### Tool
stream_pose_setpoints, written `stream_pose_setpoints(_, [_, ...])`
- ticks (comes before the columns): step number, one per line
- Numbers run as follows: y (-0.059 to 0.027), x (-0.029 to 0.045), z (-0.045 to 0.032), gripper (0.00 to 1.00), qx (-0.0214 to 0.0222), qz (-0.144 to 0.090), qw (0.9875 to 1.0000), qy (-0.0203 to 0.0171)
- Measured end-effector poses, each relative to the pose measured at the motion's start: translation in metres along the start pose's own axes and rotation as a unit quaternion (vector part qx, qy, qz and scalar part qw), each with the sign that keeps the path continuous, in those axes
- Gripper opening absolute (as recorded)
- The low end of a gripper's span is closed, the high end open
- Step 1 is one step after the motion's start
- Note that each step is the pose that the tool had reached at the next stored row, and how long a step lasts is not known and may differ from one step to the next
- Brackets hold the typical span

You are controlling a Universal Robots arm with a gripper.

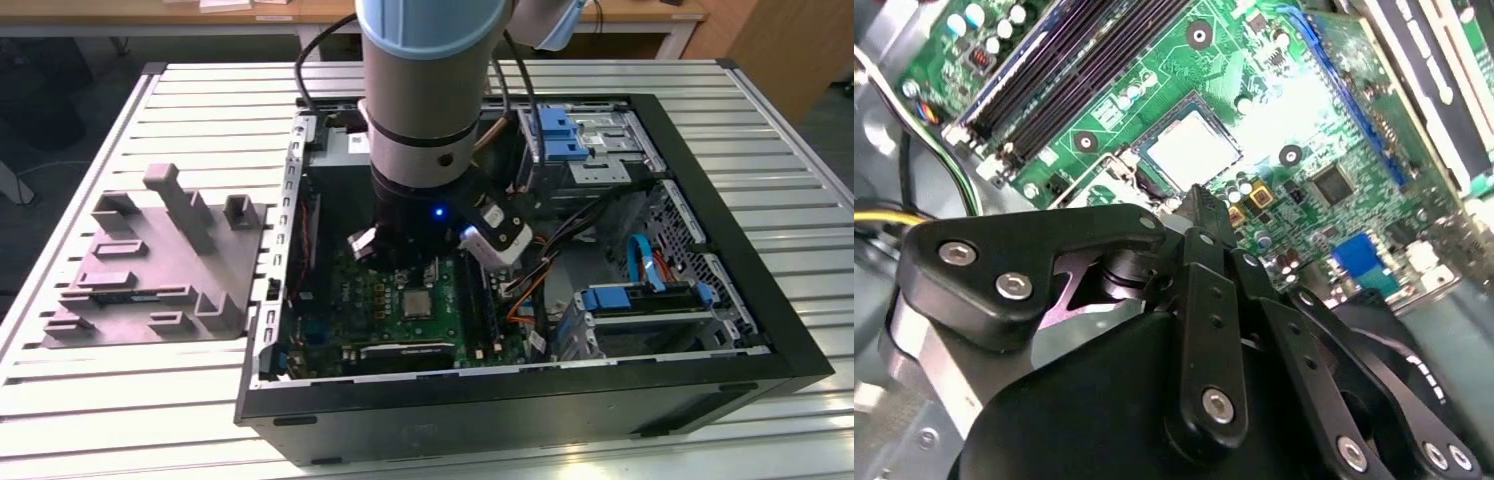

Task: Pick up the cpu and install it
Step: 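Close the cpu cover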

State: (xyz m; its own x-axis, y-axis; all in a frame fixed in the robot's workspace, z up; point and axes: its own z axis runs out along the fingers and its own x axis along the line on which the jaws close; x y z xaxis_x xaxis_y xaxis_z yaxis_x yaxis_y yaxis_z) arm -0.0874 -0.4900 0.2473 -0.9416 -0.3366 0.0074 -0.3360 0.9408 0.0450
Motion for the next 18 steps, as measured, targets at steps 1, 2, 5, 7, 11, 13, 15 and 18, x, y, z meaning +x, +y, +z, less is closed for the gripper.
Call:
stream_pose_setpoints(1, [0.0,0.0,0.0,0.11,0.0001,-0.009,1.0,0.0004])
stream_pose_setpoints(2, [0.0,0.0,0.0001,0.11,0.0001,-0.018,0.9998,0.0008])
stream_pose_setpoints(5, [0.0,0.0,0.0002,0.11,0.0003,-0.046,0.999,0.0021])
stream_pose_setpoints(7, [0.0,0.0,0.0004,0.11,0.0004,-0.064,0.998,0.0029])
stream_pose_setpoints(11, [0.0,0.0,0.0007,0.11,0.0008,-0.1,0.995,0.0046])
stream_pose_setpoints(13, [0.0,0.0,0.0008,0.11,0.0009,-0.118,0.993,0.0053])
stream_pose_setpoints(15, [-0.0001,0.0,0.001,0.11,0.001,-0.135,0.9908,0.0061])
stream_pose_setpoints(18, [-0.0003,-0.0009,0.0013,0.11,-0.0092,-0.142,0.9898,0.001])
